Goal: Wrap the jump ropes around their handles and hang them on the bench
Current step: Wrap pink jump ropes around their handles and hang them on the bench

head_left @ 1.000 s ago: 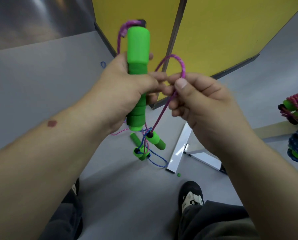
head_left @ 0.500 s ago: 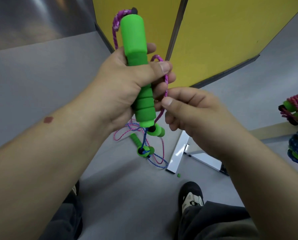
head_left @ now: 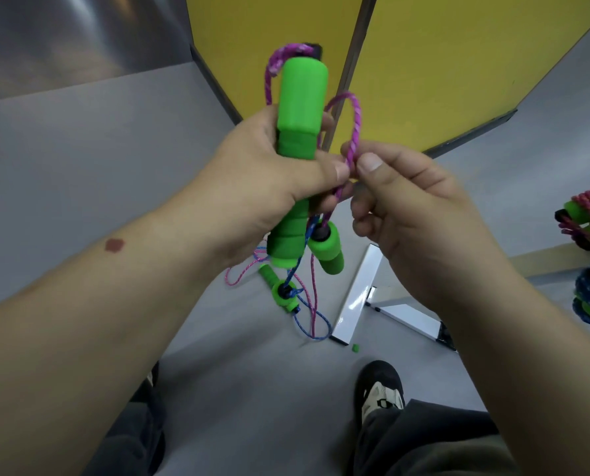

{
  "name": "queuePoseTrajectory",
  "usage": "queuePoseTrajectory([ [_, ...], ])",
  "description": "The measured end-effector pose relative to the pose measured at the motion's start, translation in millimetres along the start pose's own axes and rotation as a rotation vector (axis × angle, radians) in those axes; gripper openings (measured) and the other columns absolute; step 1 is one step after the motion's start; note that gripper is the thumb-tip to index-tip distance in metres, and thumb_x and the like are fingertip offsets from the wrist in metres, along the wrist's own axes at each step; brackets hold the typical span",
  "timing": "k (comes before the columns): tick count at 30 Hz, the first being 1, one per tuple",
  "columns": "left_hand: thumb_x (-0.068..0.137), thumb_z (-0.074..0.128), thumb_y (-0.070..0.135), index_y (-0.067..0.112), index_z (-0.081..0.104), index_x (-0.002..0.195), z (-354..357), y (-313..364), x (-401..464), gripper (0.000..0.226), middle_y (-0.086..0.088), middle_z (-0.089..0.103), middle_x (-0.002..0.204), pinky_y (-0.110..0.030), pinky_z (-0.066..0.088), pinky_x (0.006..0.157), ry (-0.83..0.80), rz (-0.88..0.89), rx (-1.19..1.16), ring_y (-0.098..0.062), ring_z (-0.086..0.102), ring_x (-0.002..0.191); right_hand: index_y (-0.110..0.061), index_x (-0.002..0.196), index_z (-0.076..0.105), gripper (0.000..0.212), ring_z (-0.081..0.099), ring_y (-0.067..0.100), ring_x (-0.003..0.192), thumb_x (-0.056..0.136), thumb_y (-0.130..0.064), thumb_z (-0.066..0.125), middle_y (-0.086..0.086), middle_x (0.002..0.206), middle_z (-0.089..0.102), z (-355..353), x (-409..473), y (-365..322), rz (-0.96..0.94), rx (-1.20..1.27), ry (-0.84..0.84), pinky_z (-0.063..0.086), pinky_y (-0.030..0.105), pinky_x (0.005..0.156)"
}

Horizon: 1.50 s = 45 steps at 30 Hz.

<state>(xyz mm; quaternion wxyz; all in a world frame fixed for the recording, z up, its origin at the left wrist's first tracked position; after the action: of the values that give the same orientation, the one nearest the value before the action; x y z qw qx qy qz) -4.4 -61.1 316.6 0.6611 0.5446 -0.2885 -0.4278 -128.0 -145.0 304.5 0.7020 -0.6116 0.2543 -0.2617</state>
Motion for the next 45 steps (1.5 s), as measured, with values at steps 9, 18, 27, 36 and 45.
queuePoseTrajectory([
  [9, 0.091, 0.069, -0.008, 0.007, 0.055, 0.124, -3.0, 2.4, -1.5, 0.039, -0.006, 0.074, 0.079, -0.023, 0.059, 0.058, 0.099, -0.054, -0.286, -0.023, 0.077, 0.076, -0.002, 0.097, 0.072, 0.009, 0.055, -0.002, 0.059, 0.093, -0.005, 0.065, -0.006, 0.068, 0.065, 8.1, -5.1, 1.0, -0.018, -0.205, -0.092, 0.043, 0.012, 0.057],
  [18, 0.090, 0.074, -0.004, 0.013, 0.057, 0.115, -10.8, 1.5, 3.7, 0.035, -0.001, 0.068, 0.073, -0.026, 0.057, 0.058, 0.123, 0.002, -0.165, -0.017, 0.068, 0.065, -0.009, 0.102, 0.069, 0.014, 0.069, 0.023, 0.092, 0.100, -0.014, 0.056, 0.012, 0.098, 0.075, 8.7, -4.2, 2.2, -0.065, -0.247, -0.068, 0.057, 0.040, 0.091],
  [27, 0.083, 0.071, -0.008, 0.024, 0.061, 0.125, 2.7, -11.9, -0.8, 0.053, -0.015, 0.074, 0.103, -0.038, 0.062, 0.070, -0.127, -0.059, 0.250, -0.027, 0.075, 0.083, -0.016, 0.094, 0.067, 0.014, 0.070, 0.036, 0.103, 0.101, -0.012, 0.055, 0.006, 0.088, 0.074, 0.3, -2.7, -3.2, -0.104, -0.142, 0.070, 0.054, 0.059, 0.093],
  [36, 0.083, 0.078, 0.014, 0.027, 0.061, 0.110, -3.6, -9.3, 1.0, 0.035, -0.007, 0.072, 0.084, -0.055, 0.060, 0.075, -0.086, -0.006, 0.527, -0.018, 0.066, 0.068, -0.019, 0.093, 0.068, 0.015, 0.063, 0.013, 0.078, 0.102, -0.016, 0.056, 0.000, 0.084, 0.070, -2.5, -2.7, -9.2, -0.123, -0.186, 0.125, 0.054, 0.034, 0.074],
  [45, 0.083, 0.074, 0.015, 0.023, 0.058, 0.111, -10.9, -16.0, 3.6, 0.034, -0.018, 0.068, 0.094, -0.040, 0.059, 0.063, 0.078, -0.029, 0.349, -0.020, 0.065, 0.064, -0.024, 0.089, 0.064, 0.017, 0.059, 0.008, 0.073, 0.103, -0.021, 0.054, 0.006, 0.080, 0.065, -2.7, -9.1, -15.6, -0.193, -0.419, 0.231, 0.049, 0.025, 0.067],
])
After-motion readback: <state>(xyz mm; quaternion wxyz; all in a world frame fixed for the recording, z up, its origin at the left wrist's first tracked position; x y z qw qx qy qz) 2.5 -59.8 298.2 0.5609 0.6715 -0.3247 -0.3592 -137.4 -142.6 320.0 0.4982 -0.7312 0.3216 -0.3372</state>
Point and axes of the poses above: each hand's wrist, its own x-axis towards the middle knuckle, its own z-axis out of the palm, y = z × x, the point moved 7 cm from there along x, towards the middle knuckle
